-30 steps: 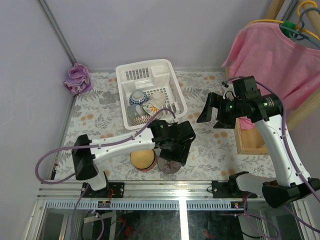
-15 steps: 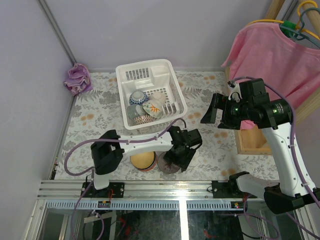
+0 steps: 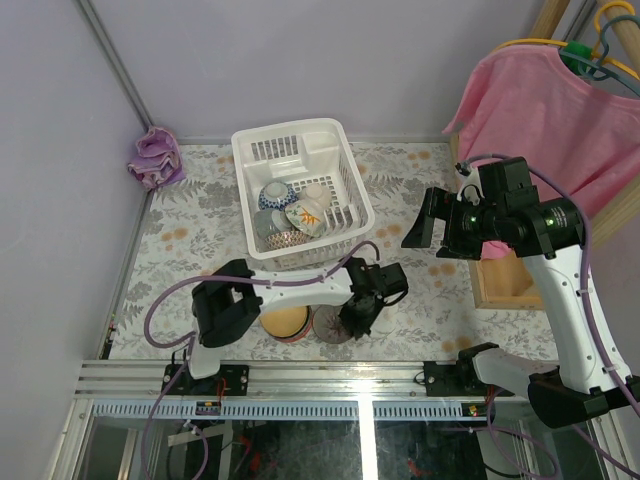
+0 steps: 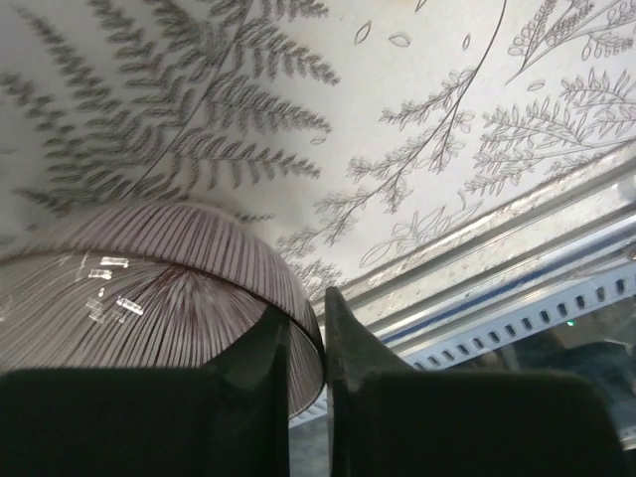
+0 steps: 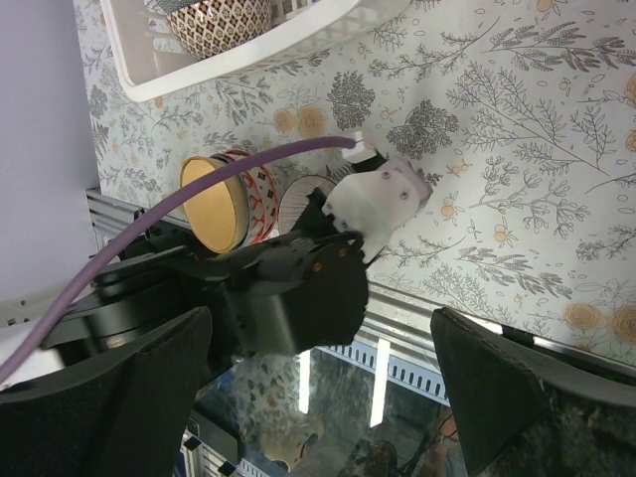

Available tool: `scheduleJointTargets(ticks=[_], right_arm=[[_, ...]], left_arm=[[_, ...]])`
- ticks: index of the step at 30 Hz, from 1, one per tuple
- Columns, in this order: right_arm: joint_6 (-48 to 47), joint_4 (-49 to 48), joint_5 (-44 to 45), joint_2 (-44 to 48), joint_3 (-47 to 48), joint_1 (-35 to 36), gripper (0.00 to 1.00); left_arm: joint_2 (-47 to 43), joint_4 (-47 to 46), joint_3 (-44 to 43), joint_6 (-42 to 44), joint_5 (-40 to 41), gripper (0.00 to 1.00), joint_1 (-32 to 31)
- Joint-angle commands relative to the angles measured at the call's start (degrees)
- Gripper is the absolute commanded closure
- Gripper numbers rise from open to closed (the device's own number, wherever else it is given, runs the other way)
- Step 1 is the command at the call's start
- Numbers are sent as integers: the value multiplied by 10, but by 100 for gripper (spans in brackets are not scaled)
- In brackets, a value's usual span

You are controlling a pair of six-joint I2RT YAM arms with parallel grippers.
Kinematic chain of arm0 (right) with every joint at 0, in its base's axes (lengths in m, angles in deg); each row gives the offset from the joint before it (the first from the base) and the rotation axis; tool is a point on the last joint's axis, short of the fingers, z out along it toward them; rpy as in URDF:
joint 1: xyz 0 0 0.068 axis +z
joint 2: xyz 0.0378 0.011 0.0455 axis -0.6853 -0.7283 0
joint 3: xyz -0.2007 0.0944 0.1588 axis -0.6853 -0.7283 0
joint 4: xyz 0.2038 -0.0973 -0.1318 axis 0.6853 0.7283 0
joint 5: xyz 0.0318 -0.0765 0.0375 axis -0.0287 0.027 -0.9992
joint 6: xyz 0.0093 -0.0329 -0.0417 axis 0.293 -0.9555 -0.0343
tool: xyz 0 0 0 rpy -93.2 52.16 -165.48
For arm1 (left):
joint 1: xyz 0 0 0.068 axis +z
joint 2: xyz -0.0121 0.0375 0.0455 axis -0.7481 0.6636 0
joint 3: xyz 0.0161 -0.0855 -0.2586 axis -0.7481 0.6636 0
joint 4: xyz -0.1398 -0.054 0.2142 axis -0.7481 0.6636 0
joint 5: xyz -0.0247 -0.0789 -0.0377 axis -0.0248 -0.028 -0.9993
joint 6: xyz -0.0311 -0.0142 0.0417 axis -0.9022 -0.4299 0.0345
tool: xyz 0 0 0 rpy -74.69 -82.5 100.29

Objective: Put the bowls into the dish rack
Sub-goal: Pick up the bowl from the center of the board.

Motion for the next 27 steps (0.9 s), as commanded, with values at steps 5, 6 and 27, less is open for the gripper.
scheduleJointTargets(ticks=[5,6,27], right_arm=[[-4,-2,-17,3,-6,-3,1],[-4,-2,-17,3,-5,-3,1],[-25,-6,33,-44,113,-12,1]], left_arm=[[-27,7,-29,3,41,100,-4],[-32,16,-46,5,44,100,-3],[-31,60,-393,24,-143,100,233]])
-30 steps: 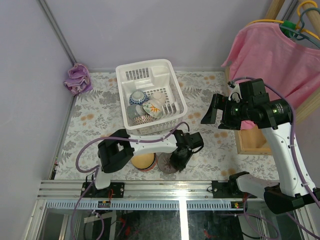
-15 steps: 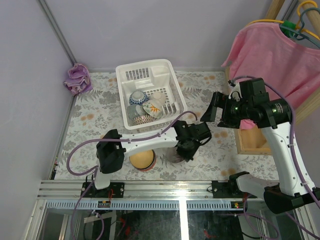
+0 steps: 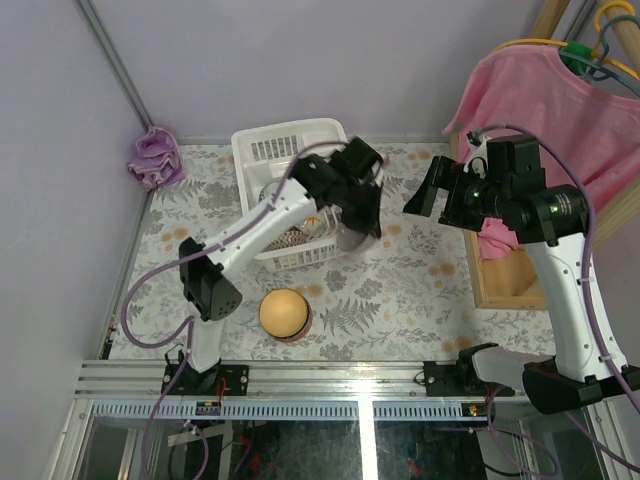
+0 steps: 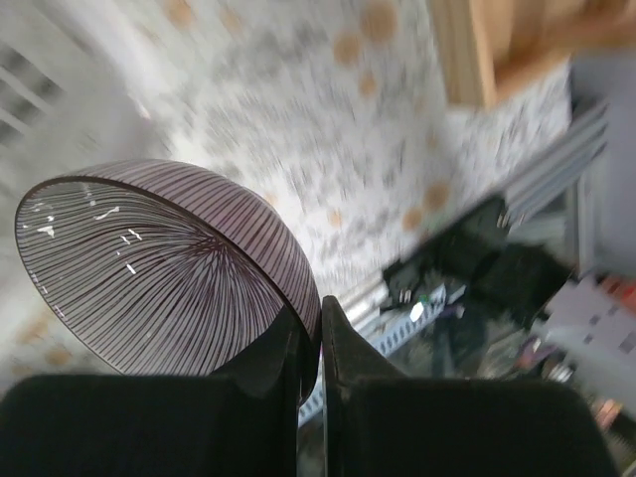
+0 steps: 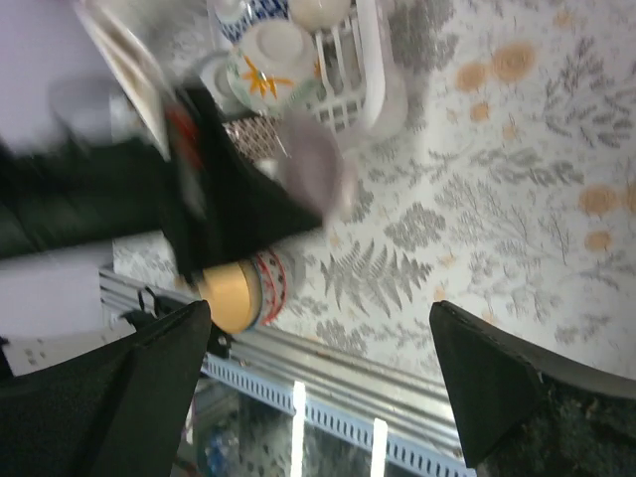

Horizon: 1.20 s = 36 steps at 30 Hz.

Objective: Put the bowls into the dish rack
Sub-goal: Pick up the bowl from the center of the board, then place the bowl in the dish rack.

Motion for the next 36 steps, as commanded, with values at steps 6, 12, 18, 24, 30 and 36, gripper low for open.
scheduleJointTargets(ticks=[6,12,18,24,30,36], right_arm=[[-50,83,10,-29,112,2,1],[-45,76,4,-57,123,-4,1],[-53,103,-4,-68,129,-4,1],[-63,123,-13,-80,121,-5,1],[-58,114,-40,-94,80,-4,1],[-50,109,-28,-123,92,-5,1]], left_arm=[[-55,-147,31,-17,-98,100,98],[-27,-293,41,-82,-141,100,144],[-36,-445,119,-136,-117,100,184],[-87,-750,353,-272,-138,100,249],[-68,-890,385,-332,-144,100,256],[-72,-1035,465,-409,-192,100,270]])
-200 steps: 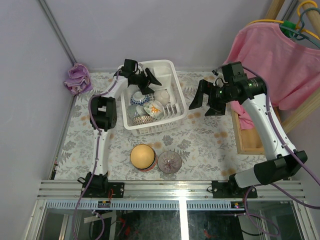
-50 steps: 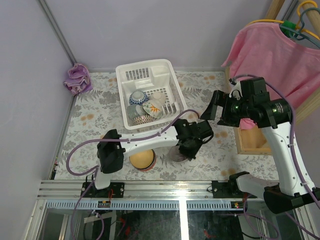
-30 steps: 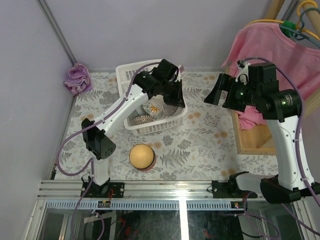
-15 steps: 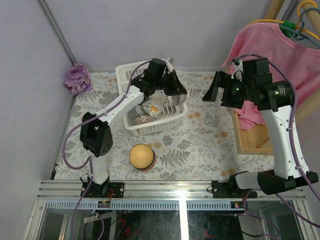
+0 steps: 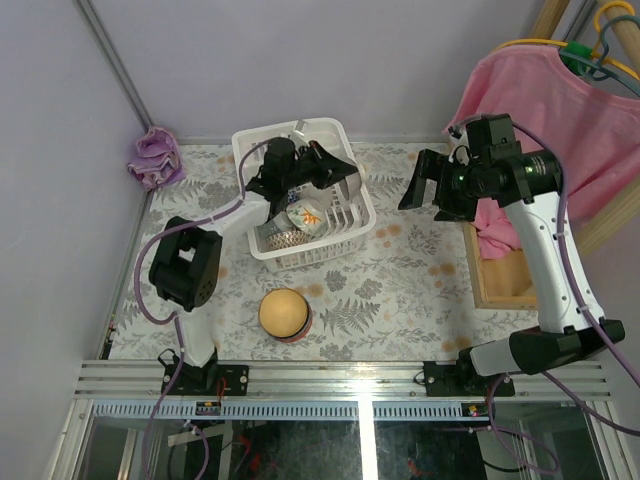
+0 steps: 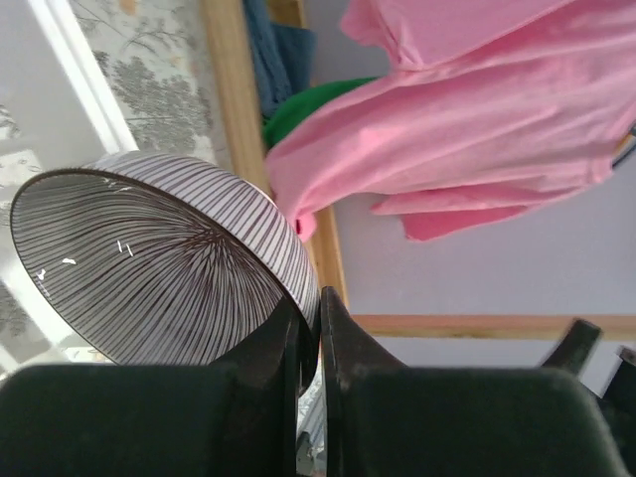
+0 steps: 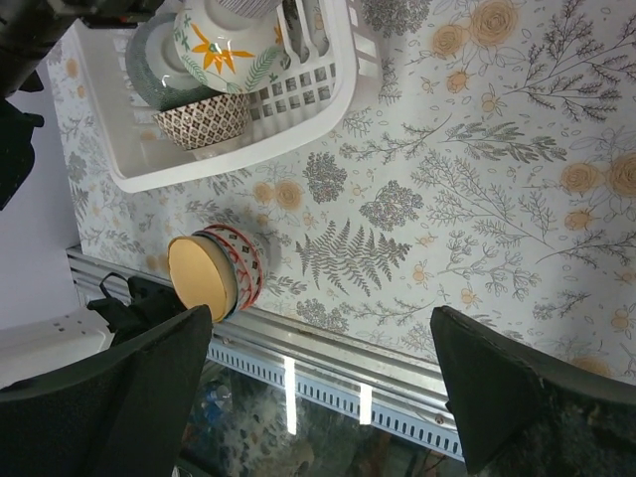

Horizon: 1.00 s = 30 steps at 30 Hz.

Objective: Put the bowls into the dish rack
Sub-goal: Place the bowl in the dish rack.

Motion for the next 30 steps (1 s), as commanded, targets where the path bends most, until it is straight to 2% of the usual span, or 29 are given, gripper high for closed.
scheduleJointTargets(ticks=[1,5,8,11,20,26,30], right_arm=[[-1,3,-8,-19,16,-2,1],[12,2,-12,-39,22,-2,1],[33,-16,-14,-31,-5,-2,0],[42,-18,-22,-33,-10,-2,1],[51,-25,-28,-60,19,-2,0],[60,-39,-35,-66,14,-2,0],[62,-48,-40,-74,15,-1,0]], left_arm=[[-24,-213,65,-80,-62,100,6],[-28,-331,145,-142,-112,100,18],[-28,-345,171,-144,-136,100,27],[-9,-357,153,-146,-168,100,37],[40,-285,109,-106,-233,100,48],[64,-220,79,-74,-241,100,50],[82,-229,64,-82,-247,100,50]])
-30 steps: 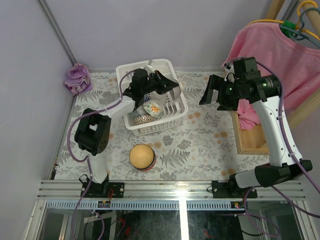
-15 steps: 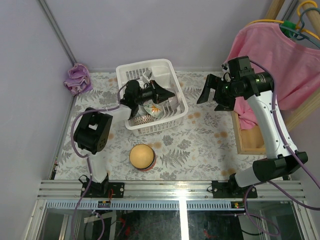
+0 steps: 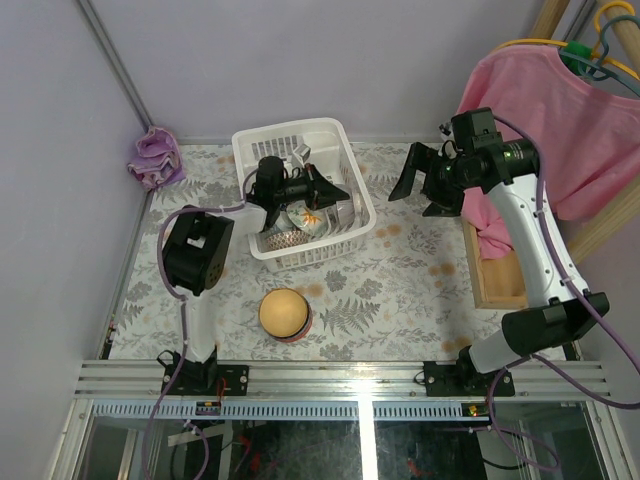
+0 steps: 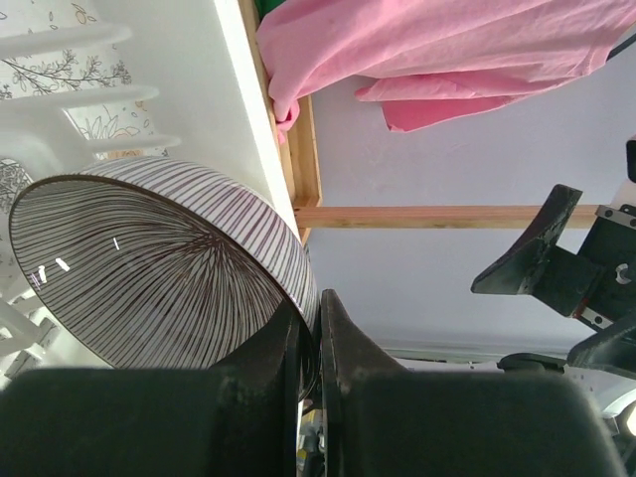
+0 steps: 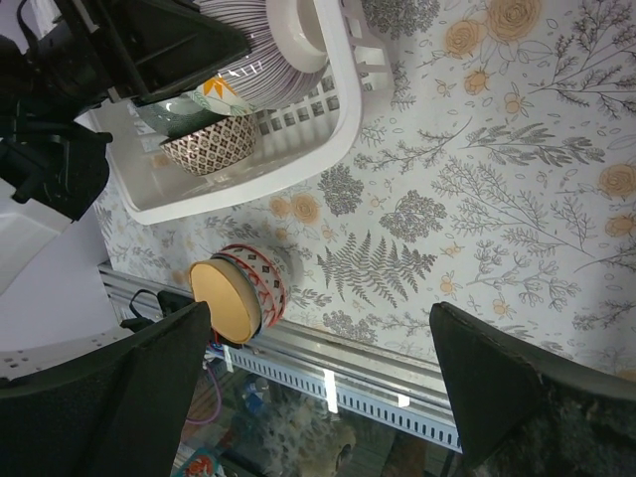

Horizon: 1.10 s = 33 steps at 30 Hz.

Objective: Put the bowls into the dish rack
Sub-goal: Place the bowl in the dish rack.

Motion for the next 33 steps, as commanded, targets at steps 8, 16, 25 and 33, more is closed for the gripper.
scheduleJointTargets(ticks=[8,16,25,33], right_arm=[[9,-15,-34,-28,28,-1,0],[12,-11,-32,-43,34,-2,0],[21,-36,-20,-66,32,4,1],[26,-59,-2,-114,62,22,2]], left_arm=[[55,-197,-32,-113,-47,100,4],[85,-319,-20,-193,-67,100,5],[90,-279,-17,-169,-83,100,10],[117,-228,-31,-158,-89,100,12]])
